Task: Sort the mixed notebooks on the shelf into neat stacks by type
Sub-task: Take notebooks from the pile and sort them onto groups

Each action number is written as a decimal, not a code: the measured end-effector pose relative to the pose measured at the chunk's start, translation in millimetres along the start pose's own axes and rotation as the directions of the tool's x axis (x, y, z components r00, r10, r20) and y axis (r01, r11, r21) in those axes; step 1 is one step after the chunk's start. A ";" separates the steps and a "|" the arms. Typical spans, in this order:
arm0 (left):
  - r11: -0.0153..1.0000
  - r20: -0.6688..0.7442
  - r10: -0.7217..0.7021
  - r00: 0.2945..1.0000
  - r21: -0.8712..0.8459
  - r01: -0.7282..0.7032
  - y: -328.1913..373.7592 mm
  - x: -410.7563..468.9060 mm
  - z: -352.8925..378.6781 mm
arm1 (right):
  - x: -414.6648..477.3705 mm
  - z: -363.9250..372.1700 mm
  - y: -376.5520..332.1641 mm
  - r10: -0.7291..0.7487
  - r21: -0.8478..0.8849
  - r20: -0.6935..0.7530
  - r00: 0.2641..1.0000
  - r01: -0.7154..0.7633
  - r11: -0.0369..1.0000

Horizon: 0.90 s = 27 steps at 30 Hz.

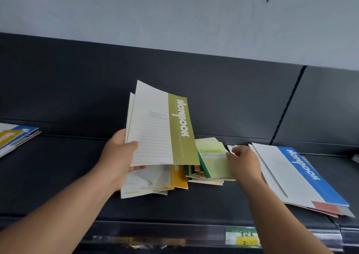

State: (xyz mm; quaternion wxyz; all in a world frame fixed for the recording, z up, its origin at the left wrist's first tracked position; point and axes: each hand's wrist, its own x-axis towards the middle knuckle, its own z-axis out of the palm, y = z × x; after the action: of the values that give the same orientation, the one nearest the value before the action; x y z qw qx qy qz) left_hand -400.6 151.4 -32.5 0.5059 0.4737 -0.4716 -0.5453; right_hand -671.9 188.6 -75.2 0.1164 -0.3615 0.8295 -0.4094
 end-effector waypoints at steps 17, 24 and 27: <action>0.999 0.220 0.000 0.976 -0.037 0.009 -7.3 1.3 46.2 | -49.4 -16.9 -19.9 0.042 0.570 0.174 0.984 -0.136 0.810; 1.000 0.273 0.002 0.962 -0.010 0.001 -10.1 -24.3 117.8 | -33.0 -70.4 39.5 0.120 0.567 0.027 0.992 -0.115 0.816; 0.999 0.272 -0.024 0.962 -0.021 0.031 -18.6 -37.2 154.5 | -14.7 -99.4 71.1 0.138 0.564 0.002 0.990 -0.115 0.817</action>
State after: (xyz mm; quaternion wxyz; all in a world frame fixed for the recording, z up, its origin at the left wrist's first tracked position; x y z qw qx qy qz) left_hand -554.6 194.7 -33.0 0.4346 0.3946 -0.5232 -0.6178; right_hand -745.9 286.6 -67.6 0.2283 -0.2472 0.6962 -0.6341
